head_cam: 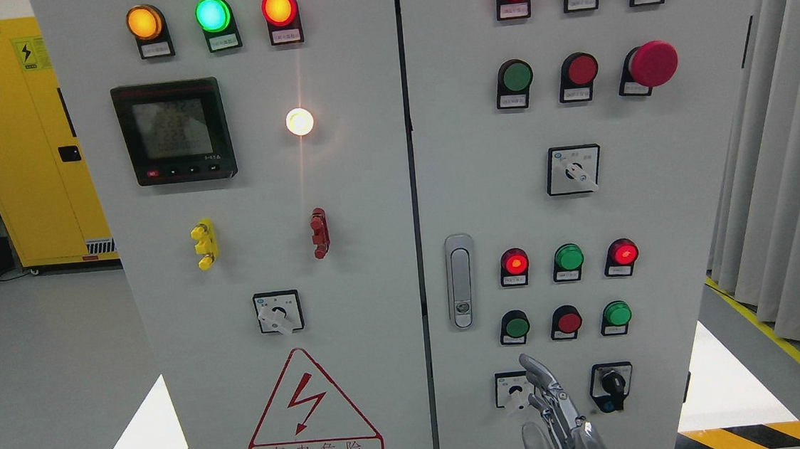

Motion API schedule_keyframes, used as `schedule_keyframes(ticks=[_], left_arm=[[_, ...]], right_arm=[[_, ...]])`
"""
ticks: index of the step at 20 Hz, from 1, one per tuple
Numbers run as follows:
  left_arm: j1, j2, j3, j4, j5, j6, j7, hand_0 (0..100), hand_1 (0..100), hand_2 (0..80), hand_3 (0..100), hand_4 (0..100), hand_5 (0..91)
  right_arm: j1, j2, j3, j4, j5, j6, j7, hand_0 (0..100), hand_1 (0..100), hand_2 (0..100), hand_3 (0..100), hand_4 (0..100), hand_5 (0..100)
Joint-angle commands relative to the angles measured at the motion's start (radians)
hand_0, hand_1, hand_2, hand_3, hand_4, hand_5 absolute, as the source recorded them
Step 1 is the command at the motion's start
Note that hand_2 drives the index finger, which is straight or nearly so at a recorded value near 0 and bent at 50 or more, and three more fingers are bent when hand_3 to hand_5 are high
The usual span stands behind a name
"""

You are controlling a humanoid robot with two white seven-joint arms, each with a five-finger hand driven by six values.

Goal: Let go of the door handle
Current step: 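Raise the right hand toward the silver lever door handle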

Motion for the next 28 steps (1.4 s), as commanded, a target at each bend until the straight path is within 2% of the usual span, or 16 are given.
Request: schedule_keyframes(ticks=[1, 7, 10, 11, 12, 14, 16, 18, 19, 20, 21, 22, 23, 28], left_arm=[[0.0, 0.0, 0.0, -0.012, 0.0, 0.0, 0.0, 12, 56, 0.0, 0, 0, 0.0], [0.0, 0.0, -0.002, -0.012, 0.0, 0.0, 0.0, 12, 56, 0.0, 0, 0, 0.0], [0.0, 0.0, 0.0, -0.012, 0.0, 0.0, 0.0, 12, 56, 0.0, 0, 0, 0.0], [0.0, 0.0, 0.0, -0.012, 0.0, 0.0, 0.0, 12, 56, 0.0, 0, 0, 0.0], [0.0, 0.0, 0.0, -0.012, 0.0, 0.0, 0.0, 12, 56, 0.0, 0, 0, 0.0], [0.0, 0.0, 0.0, -0.012, 0.0, 0.0, 0.0, 12, 56, 0.0, 0, 0, 0.0], [0.0, 0.0, 0.0, -0.012, 0.0, 0.0, 0.0, 12, 56, 0.0, 0, 0, 0.0], [0.0, 0.0, 0.0, -0.012, 0.0, 0.0, 0.0, 12, 56, 0.0, 0, 0, 0.0], [0.0, 0.0, 0.0, -0.012, 0.0, 0.0, 0.0, 12, 56, 0.0, 0, 0, 0.0], [0.0, 0.0, 0.0, -0.012, 0.0, 0.0, 0.0, 12, 56, 0.0, 0, 0, 0.0], [0.0, 0.0, 0.0, -0.012, 0.0, 0.0, 0.0, 12, 56, 0.0, 0, 0, 0.0], [0.0, 0.0, 0.0, -0.012, 0.0, 0.0, 0.0, 12, 56, 0.0, 0, 0, 0.0], [0.0, 0.0, 0.0, -0.012, 0.0, 0.0, 0.0, 12, 56, 0.0, 0, 0, 0.0], [0.0, 0.0, 0.0, -0.012, 0.0, 0.0, 0.0, 12, 56, 0.0, 0, 0, 0.0]], right_arm=[[0.03, -0.003, 0.0, -0.002, 0.008, 0.003, 0.004, 38, 18, 0, 0, 0, 0], [0.02, -0.005, 0.0, -0.001, 0.01, 0.034, 0.004, 38, 18, 0, 0, 0, 0], [0.017, -0.003, 0.0, -0.001, 0.062, 0.034, 0.002, 35, 20, 0, 0, 0, 0], [0.017, -0.003, 0.0, 0.001, 0.092, 0.034, 0.004, 32, 27, 0, 9, 17, 0], [0.014, -0.003, 0.0, 0.004, 0.115, 0.034, 0.004, 30, 31, 0, 19, 31, 8], [0.001, -0.003, 0.0, 0.007, 0.175, 0.034, 0.001, 29, 37, 0, 33, 41, 21], [-0.006, -0.003, 0.0, 0.011, 0.261, 0.034, -0.001, 35, 40, 0, 46, 52, 38], [-0.011, -0.002, 0.0, 0.025, 0.347, 0.032, -0.005, 45, 40, 0, 65, 74, 73], [-0.012, 0.001, 0.003, 0.03, 0.394, 0.031, -0.008, 46, 40, 0, 65, 75, 74], [-0.019, 0.004, 0.005, 0.039, 0.443, 0.031, -0.013, 47, 40, 0, 75, 85, 90], [-0.032, 0.006, 0.008, 0.051, 0.489, 0.031, -0.028, 47, 40, 0, 77, 87, 95], [-0.048, 0.007, 0.017, 0.065, 0.526, 0.031, -0.048, 46, 40, 0, 78, 88, 95], [-0.058, 0.007, 0.023, 0.076, 0.555, 0.031, -0.068, 45, 40, 0, 85, 95, 100], [-0.074, 0.018, 0.055, 0.093, 0.744, 0.041, -0.11, 39, 38, 0, 90, 98, 100]])
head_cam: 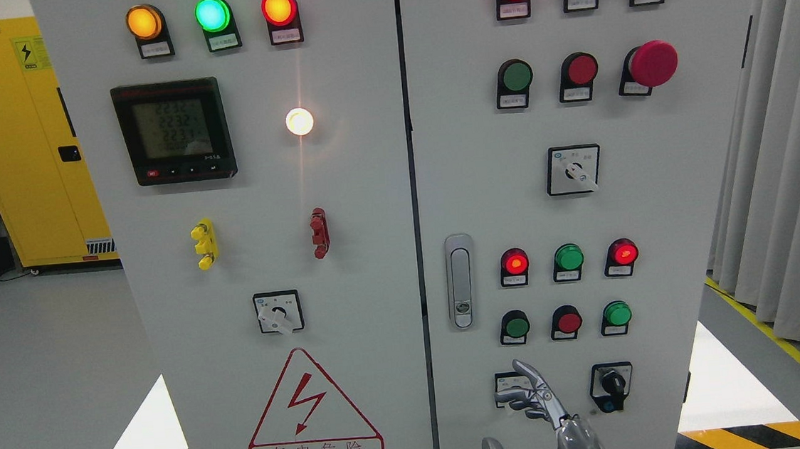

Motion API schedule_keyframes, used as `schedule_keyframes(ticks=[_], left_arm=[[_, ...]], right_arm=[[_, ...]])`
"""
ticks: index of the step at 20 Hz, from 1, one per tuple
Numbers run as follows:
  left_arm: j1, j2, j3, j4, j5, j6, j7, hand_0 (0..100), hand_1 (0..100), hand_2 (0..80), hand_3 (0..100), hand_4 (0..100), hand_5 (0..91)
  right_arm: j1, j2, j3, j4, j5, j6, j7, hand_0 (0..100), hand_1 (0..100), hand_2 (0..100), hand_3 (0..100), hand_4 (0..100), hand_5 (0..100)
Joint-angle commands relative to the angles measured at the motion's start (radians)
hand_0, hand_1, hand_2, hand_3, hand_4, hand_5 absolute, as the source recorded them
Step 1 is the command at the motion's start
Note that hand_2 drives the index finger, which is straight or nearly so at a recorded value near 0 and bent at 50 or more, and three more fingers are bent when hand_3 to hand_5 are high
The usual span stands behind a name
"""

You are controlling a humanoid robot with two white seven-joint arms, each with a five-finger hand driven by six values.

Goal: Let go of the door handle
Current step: 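Raise the right hand toward the silver lever door handle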

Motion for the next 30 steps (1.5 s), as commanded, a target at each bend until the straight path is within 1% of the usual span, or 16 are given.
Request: schedule_keyframes(ticks=[1, 4, 6, 9, 19, 27, 30], left_arm=[[0.0, 0.0, 0.0, -0.012, 0.0, 0.0, 0.0, 12, 56, 0.0, 0, 0, 0.0], [0.0, 0.0, 0.0, -0.012, 0.0, 0.0, 0.0, 12, 56, 0.0, 0, 0, 0.0], [0.0, 0.0, 0.0, -0.012, 0.0, 0.0, 0.0, 12, 56, 0.0, 0, 0, 0.0], [0.0, 0.0, 0.0, -0.012, 0.0, 0.0, 0.0, 12, 56, 0.0, 0, 0, 0.0], [0.0, 0.0, 0.0, -0.012, 0.0, 0.0, 0.0, 12, 56, 0.0, 0, 0, 0.0], [0.0, 0.0, 0.0, -0.012, 0.0, 0.0, 0.0, 12, 56, 0.0, 0, 0, 0.0], [0.0, 0.0, 0.0, -0.012, 0.0, 0.0, 0.0, 12, 56, 0.0, 0, 0, 0.0]], right_arm=[[-0.026, 0.027, 0.044, 0.046, 0.242, 0.021, -0.039, 39, 38, 0, 91, 98, 100], [-0.031, 0.036, 0.05, 0.048, 0.323, 0.056, -0.049, 39, 37, 0, 91, 98, 100], [-0.036, 0.036, 0.05, 0.048, 0.345, 0.061, -0.052, 39, 36, 0, 91, 98, 100], [-0.063, 0.036, 0.046, 0.051, 0.402, 0.073, -0.063, 40, 36, 0, 91, 98, 100], [-0.138, 0.024, 0.049, 0.092, 0.547, 0.072, -0.053, 42, 35, 0, 94, 98, 100], [-0.18, 0.022, 0.047, 0.135, 0.721, 0.072, -0.047, 43, 35, 0, 96, 98, 100], [-0.206, 0.022, 0.046, 0.152, 0.753, 0.073, -0.047, 43, 35, 0, 97, 98, 100]])
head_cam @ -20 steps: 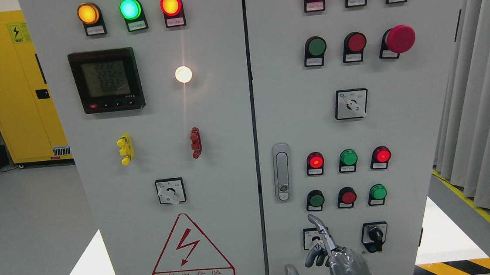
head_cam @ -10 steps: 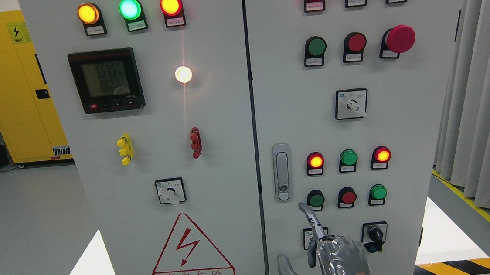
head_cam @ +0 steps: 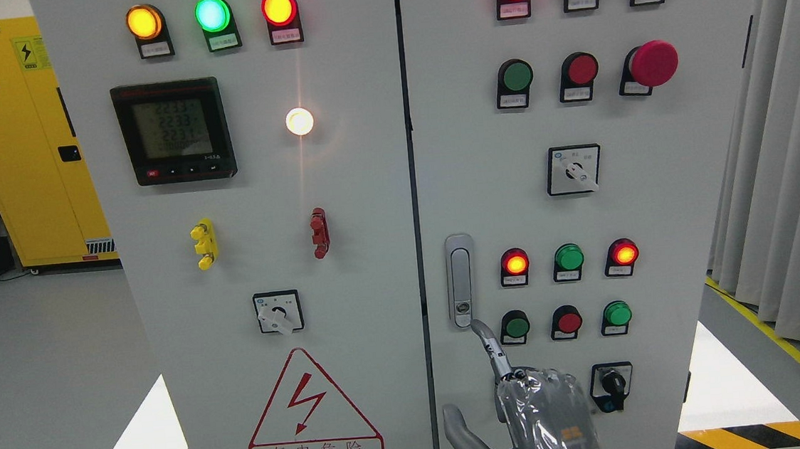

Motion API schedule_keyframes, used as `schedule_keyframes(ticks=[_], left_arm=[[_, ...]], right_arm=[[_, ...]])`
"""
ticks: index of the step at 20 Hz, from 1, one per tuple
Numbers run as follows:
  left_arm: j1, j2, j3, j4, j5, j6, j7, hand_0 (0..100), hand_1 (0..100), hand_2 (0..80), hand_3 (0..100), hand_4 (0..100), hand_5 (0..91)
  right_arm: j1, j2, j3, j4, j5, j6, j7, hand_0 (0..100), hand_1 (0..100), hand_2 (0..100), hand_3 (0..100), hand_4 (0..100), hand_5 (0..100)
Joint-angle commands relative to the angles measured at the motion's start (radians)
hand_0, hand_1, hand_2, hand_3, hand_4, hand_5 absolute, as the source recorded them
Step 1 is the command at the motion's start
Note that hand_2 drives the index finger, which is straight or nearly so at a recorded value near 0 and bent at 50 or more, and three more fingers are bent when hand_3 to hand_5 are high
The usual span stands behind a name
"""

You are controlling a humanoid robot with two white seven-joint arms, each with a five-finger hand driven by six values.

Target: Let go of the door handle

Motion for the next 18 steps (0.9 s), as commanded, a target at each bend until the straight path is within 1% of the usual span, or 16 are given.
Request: schedule_keyframes(ticks=[1, 4, 9, 10, 12, 18], left_arm=[[0.0, 0.0, 0.0, -0.012, 0.0, 0.0, 0.0, 12, 56, 0.0, 0, 0, 0.0], [0.0, 0.0, 0.0, -0.012, 0.0, 0.0, 0.0, 12, 56, 0.0, 0, 0, 0.0], [0.0, 0.0, 0.0, -0.012, 0.0, 0.0, 0.0, 12, 56, 0.0, 0, 0, 0.0], [0.0, 0.0, 0.0, -0.012, 0.0, 0.0, 0.0, 12, 56, 0.0, 0, 0, 0.0], [0.0, 0.0, 0.0, -0.012, 0.0, 0.0, 0.0, 12, 56, 0.0, 0, 0, 0.0], [0.0, 0.0, 0.0, -0.012, 0.0, 0.0, 0.0, 12, 56, 0.0, 0, 0, 0.0]], right_arm=[[-0.045, -0.003, 0.002, 0.054, 0.087, 0.002, 0.001, 43, 36, 0, 97, 98, 100], [-0.057, -0.003, 0.002, 0.062, 0.119, 0.002, 0.002, 44, 36, 0, 97, 99, 100], [-0.059, -0.003, 0.002, 0.068, 0.127, 0.005, 0.002, 45, 36, 0, 97, 99, 100], [-0.059, -0.003, 0.002, 0.074, 0.127, 0.005, 0.01, 45, 36, 0, 98, 99, 100], [-0.057, -0.002, 0.002, 0.078, 0.127, 0.02, 0.021, 45, 36, 0, 99, 99, 100], [-0.085, -0.002, 0.002, 0.109, 0.125, 0.032, 0.021, 45, 37, 0, 100, 99, 100]])
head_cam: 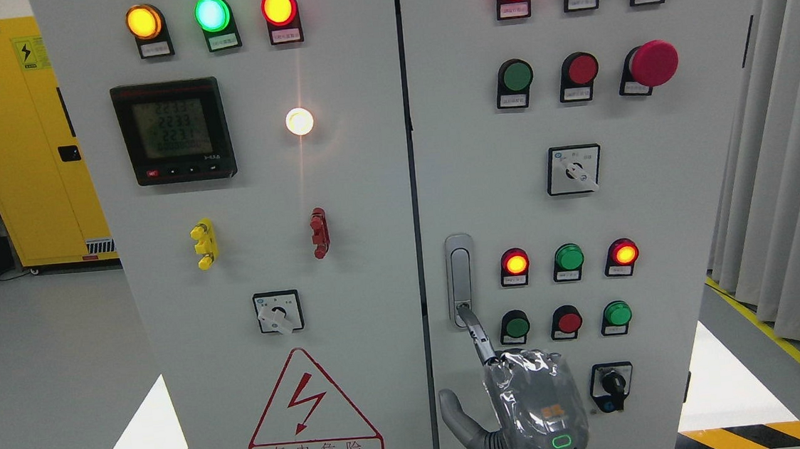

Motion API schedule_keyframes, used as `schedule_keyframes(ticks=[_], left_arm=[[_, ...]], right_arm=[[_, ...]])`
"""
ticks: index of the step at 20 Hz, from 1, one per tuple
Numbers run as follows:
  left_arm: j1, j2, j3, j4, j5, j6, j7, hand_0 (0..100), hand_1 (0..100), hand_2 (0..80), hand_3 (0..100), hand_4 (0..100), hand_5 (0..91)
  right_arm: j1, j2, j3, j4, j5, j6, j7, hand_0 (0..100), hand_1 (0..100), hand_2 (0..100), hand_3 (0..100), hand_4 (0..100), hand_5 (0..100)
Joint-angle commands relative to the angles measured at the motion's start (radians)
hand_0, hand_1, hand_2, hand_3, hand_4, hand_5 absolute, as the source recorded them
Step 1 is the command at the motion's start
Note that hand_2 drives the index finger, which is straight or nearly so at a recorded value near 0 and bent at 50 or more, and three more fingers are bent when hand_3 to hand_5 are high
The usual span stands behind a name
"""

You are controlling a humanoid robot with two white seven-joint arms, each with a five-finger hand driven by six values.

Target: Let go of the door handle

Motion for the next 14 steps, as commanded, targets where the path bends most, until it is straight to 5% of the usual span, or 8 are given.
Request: schedule_keyframes(ticks=[1, 14], left_arm=[[0.0, 0.0, 0.0, -0.012, 0.0, 0.0, 0.0, 12, 56, 0.0, 0, 0, 0.0], [0.0, 0.0, 0.0, -0.012, 0.0, 0.0, 0.0, 12, 56, 0.0, 0, 0, 0.0]], right_arm=[[-0.021, 0.0, 0.0, 0.049, 0.005, 0.005, 0.0, 45, 37, 0, 100, 99, 100], [-0.029, 0.002, 0.002, 0.049, 0.001, 0.042, 0.001, 44, 37, 0, 100, 99, 100]])
